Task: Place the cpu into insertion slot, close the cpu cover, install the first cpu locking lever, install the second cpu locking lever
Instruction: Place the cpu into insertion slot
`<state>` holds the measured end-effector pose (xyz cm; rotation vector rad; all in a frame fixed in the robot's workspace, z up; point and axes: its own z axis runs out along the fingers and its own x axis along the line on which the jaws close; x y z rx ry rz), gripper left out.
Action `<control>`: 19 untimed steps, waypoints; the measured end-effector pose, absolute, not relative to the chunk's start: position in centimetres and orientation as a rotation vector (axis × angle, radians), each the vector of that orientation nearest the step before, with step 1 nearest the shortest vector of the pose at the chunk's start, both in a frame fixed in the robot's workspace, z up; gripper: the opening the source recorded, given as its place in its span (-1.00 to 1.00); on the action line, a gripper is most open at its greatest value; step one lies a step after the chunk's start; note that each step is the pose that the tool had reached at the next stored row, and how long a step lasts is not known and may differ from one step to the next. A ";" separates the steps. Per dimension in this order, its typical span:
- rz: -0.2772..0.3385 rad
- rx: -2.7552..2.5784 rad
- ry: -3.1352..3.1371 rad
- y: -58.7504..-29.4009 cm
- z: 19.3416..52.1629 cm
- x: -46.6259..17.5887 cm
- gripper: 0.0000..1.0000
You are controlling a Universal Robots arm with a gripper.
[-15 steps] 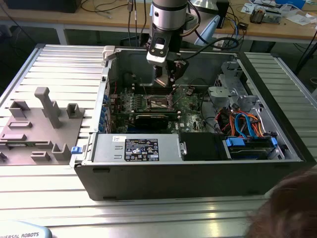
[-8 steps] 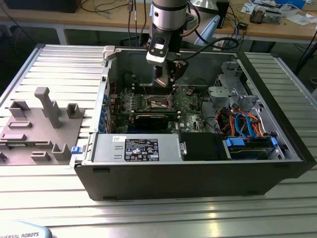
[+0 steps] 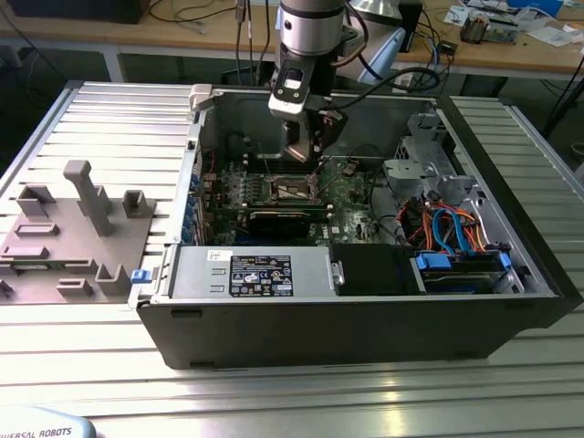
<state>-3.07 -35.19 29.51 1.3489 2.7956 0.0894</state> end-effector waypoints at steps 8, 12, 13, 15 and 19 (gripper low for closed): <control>0.086 1.359 2.790 -35.2 29.5 -3.1 0.08; 0.086 1.365 2.787 -35.2 29.5 -3.1 0.08; 0.086 1.367 2.785 -35.2 29.5 -3.1 0.08; 0.086 1.370 2.784 -35.2 29.5 -3.1 0.08; 0.086 1.375 2.781 -35.2 29.5 -3.1 0.08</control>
